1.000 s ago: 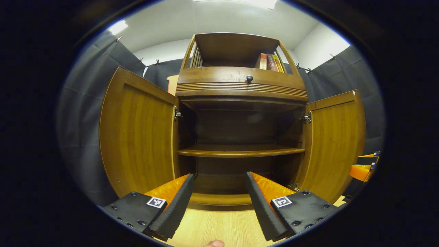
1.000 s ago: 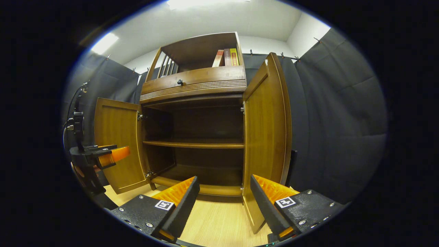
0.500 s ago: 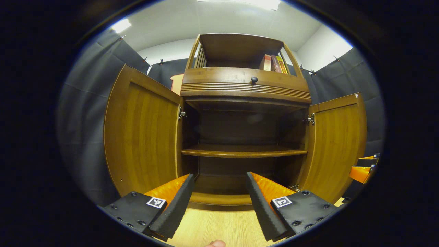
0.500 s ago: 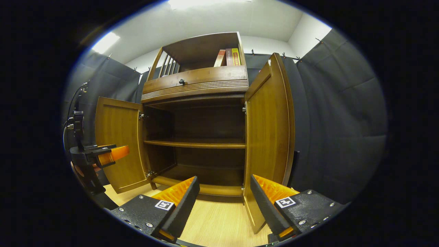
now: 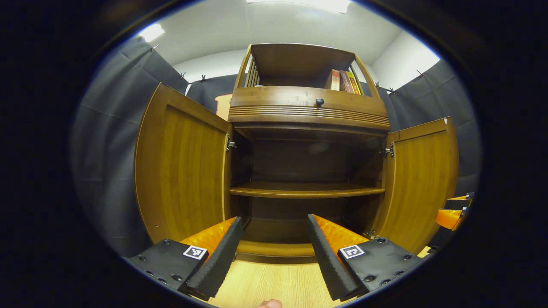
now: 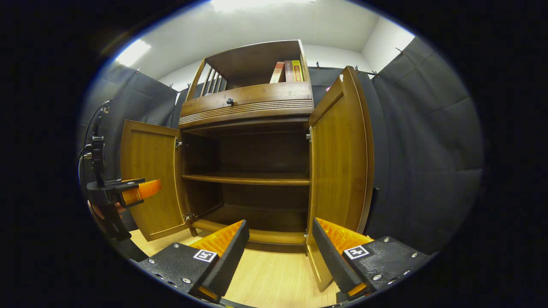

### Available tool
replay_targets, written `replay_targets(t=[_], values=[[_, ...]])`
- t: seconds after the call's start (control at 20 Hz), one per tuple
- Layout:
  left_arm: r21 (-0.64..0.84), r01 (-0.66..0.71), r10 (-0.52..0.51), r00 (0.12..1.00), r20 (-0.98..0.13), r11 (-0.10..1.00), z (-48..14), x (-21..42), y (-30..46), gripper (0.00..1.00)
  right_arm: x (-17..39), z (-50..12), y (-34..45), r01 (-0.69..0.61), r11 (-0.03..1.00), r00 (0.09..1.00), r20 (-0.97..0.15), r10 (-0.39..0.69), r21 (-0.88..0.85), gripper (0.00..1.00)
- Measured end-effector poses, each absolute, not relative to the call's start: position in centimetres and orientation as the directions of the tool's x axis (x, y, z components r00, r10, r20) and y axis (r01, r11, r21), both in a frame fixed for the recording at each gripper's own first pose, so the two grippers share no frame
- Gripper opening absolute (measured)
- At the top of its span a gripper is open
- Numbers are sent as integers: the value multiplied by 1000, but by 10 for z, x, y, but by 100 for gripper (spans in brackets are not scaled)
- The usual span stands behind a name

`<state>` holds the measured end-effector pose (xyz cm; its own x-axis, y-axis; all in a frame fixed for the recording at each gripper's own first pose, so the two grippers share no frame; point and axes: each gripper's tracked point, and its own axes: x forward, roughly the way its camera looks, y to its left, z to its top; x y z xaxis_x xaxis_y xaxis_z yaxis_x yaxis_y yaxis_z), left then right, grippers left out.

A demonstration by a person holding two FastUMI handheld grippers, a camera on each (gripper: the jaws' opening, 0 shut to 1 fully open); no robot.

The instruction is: Open the right door of the double-door shoe cabinet with the right hand, and open the left door with the left hand.

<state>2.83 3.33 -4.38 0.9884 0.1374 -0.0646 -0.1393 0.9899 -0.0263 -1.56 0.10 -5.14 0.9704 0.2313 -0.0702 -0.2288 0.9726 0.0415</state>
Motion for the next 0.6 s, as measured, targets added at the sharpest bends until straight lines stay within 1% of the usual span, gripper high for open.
replay_targets(t=[0.5, 0.55, 0.6], values=[[-21, -134, 132, 989, -60, 991, -42, 33, 32, 95, -13, -52, -2, -221, 974, 972, -69, 223, 41, 100], [-21, -132, 130, 990, -60, 991, -42, 33, 31, 95, -13, -52, -2, -219, 975, 973, -69, 222, 42, 92], [-20, -131, 129, 990, -60, 991, -43, 33, 31, 95, -13, -52, -2, -218, 975, 973, -69, 221, 42, 100]])
